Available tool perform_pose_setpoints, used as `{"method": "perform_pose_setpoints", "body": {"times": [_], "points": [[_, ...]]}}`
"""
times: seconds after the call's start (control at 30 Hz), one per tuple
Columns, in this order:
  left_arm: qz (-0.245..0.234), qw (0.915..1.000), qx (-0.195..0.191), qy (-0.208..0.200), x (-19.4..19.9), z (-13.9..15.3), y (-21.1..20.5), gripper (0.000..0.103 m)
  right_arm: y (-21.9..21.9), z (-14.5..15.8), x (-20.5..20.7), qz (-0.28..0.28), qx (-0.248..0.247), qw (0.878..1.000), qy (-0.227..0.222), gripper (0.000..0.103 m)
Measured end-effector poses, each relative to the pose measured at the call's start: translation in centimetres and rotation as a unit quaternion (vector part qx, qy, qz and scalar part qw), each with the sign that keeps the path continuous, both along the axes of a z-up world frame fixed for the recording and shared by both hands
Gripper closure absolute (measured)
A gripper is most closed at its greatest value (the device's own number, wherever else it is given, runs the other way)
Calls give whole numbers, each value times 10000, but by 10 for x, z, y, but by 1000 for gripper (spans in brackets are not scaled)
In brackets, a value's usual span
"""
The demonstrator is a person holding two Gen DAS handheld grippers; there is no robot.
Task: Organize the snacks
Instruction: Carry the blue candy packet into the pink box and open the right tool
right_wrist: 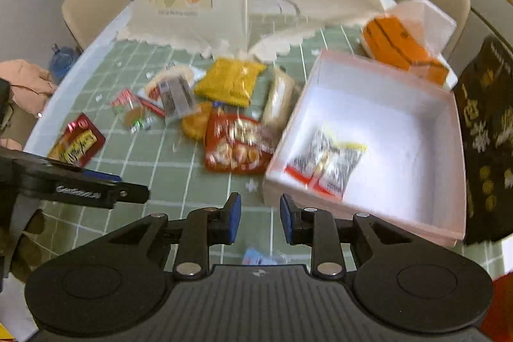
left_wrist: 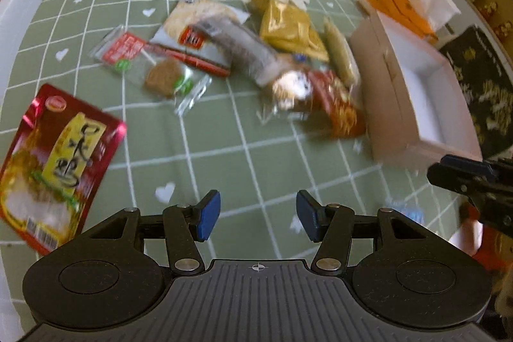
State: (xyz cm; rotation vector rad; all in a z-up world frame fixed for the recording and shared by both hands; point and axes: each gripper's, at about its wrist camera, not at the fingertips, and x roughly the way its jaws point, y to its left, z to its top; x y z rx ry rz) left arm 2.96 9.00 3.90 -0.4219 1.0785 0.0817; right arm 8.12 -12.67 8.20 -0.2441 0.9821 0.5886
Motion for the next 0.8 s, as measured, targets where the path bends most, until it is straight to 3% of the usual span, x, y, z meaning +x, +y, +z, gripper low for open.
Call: {"method": "perform_pose_setpoints", "body": {"times": [0.03, 0.07, 0.13, 0.3, 0.37, 0.53, 0.63, 0.8], "points": [[-51, 10000, 65, -24, -4, 1, -2, 45, -3, -4, -3, -75, -37, 10000, 20, 61], [-101, 9998, 138, -55, -10, -1, -3, 45, -8, -8, -5, -203, -72, 9998, 34, 42], [-180, 9993, 319, -112, -17, 0, -7, 45, -18, -18, -6, -543, -88, 9984, 100, 32], [-172, 9993, 307, -79, -24, -6, -5, 45, -29, -52, -2, -1183, -7, 9888, 911, 32], [-161, 9994, 282, -81, -27, -7, -4, 45, -24, -59, 0, -1313, -5, 9858, 1048, 26], [-77, 9997, 217, -110, -36, -5, 4, 45, 2, -63, -14, -980, -502, 9904, 837, 23], [-6, 9998, 198, -102, -39, -6, 12, 45, 13, -58, -27, -492, -709, 9946, 567, 44], [-22, 9999, 138, -81, -36, -8, 18, 45, 18, -20, -31, -134, -534, 9984, 90, 44]]}}
